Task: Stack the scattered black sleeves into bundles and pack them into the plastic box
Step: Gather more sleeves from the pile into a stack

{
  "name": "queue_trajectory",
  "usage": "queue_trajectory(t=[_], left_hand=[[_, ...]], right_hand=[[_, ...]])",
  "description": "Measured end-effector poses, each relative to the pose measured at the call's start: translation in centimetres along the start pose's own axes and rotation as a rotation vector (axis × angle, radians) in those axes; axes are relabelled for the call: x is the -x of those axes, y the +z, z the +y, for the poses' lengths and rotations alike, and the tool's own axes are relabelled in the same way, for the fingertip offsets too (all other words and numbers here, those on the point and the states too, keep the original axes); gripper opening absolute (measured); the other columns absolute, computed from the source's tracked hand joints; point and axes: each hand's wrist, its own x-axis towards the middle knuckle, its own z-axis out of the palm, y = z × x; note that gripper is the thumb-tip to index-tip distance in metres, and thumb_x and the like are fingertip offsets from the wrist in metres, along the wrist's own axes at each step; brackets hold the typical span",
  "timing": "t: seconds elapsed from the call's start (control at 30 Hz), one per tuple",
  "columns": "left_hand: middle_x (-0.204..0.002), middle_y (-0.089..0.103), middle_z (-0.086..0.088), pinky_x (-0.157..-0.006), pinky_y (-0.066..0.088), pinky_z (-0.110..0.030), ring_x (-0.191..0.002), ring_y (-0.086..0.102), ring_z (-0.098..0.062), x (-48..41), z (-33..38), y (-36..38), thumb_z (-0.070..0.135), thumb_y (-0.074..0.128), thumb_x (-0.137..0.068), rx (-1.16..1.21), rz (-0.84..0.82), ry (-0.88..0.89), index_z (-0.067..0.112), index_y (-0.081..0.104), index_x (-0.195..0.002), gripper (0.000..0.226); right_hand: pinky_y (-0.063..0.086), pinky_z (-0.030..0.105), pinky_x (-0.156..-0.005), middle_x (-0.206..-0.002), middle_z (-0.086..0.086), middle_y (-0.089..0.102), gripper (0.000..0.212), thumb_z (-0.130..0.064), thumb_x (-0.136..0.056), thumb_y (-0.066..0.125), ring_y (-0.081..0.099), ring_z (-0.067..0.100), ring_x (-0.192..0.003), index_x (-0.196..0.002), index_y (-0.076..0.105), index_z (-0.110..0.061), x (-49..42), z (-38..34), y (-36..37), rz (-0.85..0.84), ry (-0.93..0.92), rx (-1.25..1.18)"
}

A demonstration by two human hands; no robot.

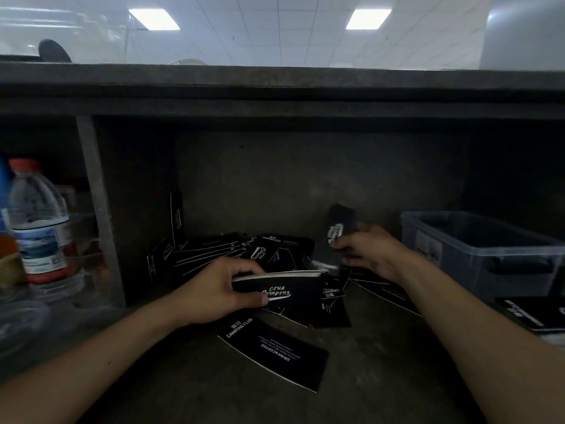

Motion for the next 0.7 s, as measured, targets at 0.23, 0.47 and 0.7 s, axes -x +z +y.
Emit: queue_trajectory(t=[0.23,0.47,0.7], left_hand=[[-0.105,0.073,0.006,-0.09,0.056,-0.028,-0.097,0.071,-0.008,-0.2,-0.5,-0.1,0.022,0.084,-0.079,-0.045,0.022,0.004,0.023,0.073,-0.097,0.021],[-0.119,0.068,0.006,-0.094,0.055,-0.029,-0.108,0.067,-0.008,-0.3,-0.9,0.0,0.017,0.089,-0.072,0.032,0.09,-0.035,0.028,0.054,-0.125,0.064],[-0.115,0.073,0.003,-0.086,0.056,-0.021,-0.105,0.07,-0.009,0.0,0.1,-0.1,0.005,0.079,-0.081,0.084,0.025,0.006,0.028,0.057,-0.131,0.059]], right_hand=[[0.062,0.036,-0.066,-0.119,0.002,0.058,0.112,0.023,-0.067,0.073,0.07,0.023,-0.096,-0.148,0.028,-0.039,0.2,-0.4,1.3,-0.031,-0.207,-0.155],[0.06,0.037,-0.071,-0.106,0.007,0.073,0.041,-0.005,-0.087,0.068,0.072,0.022,-0.092,-0.126,0.058,-0.009,0.3,-0.7,1.8,-0.126,-0.103,-0.211],[0.042,0.038,-0.08,-0.1,0.008,0.07,0.035,-0.033,-0.084,0.034,0.068,0.021,-0.084,-0.103,0.06,-0.019,1.0,-0.6,0.3,-0.479,0.181,0.102]])
